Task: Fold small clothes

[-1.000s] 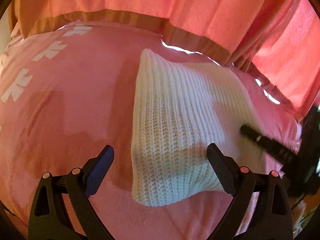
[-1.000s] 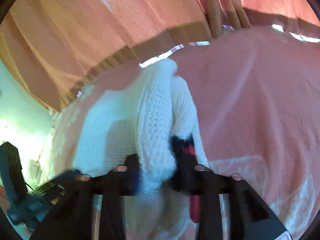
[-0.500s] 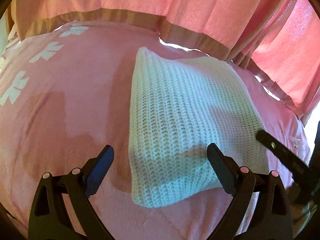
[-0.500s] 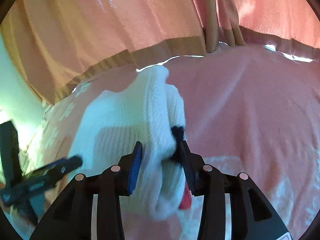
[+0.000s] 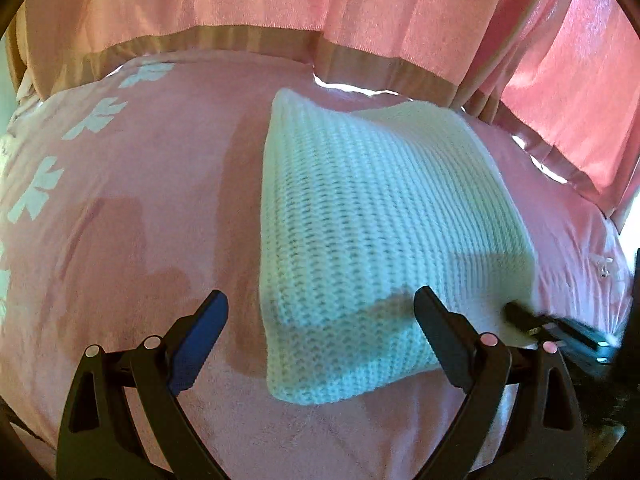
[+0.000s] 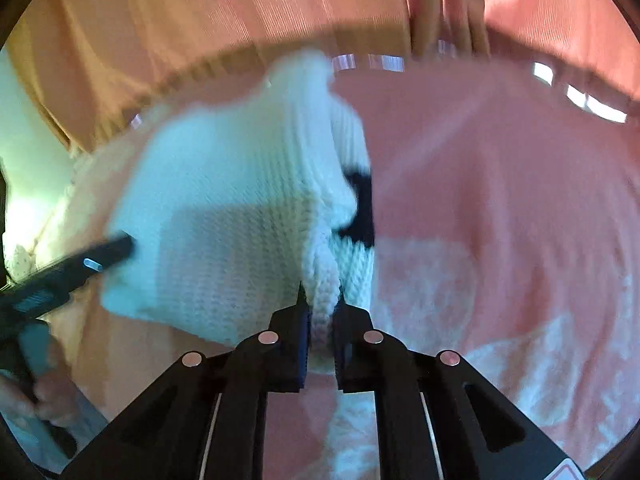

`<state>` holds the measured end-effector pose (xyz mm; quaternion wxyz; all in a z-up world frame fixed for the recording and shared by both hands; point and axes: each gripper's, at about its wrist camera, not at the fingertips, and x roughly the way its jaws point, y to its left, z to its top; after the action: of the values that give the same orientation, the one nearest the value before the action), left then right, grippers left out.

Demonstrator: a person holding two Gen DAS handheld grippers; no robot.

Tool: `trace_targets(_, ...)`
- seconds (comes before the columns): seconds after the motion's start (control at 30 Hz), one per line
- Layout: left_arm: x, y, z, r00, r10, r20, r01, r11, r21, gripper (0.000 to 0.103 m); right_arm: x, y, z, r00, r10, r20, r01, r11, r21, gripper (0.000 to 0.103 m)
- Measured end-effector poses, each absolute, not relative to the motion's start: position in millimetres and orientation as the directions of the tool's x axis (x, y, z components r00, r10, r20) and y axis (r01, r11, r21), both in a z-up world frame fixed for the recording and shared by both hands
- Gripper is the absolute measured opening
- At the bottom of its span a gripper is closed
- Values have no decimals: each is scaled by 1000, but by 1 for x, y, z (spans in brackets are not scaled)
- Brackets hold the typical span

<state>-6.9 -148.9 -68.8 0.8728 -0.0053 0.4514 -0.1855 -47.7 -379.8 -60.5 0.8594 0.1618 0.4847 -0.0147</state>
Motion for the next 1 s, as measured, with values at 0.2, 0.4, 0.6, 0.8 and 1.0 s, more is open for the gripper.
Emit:
trace_targets(0.2,-10,-145,-68,490,-406,-772,348,902,-253,93,-60,-384,-33,607,91,-790,181,952,249,61)
trace_targets(0.4,19,-128,-67,410,-568,-714,295,823,-486,96,-47,-409,-33,637,153,-756,221,903,369,70)
trace_targets(0.6,53,-129,-105,296,-599,-744,165,799,-578,97,-20,-422,-77,580,260,-772,291,819,494,76)
trace_targets(0.8,59,-134,-114,272,-640,-718,166,767,-620,97,-13,-423,-99,606,359,-709,274,743,610,70)
trace_targets(1.0,52,-134,-92,299,-675,-674,262,737,-622,53,-24,-416,-65,660,412,-628,164,737,655,35)
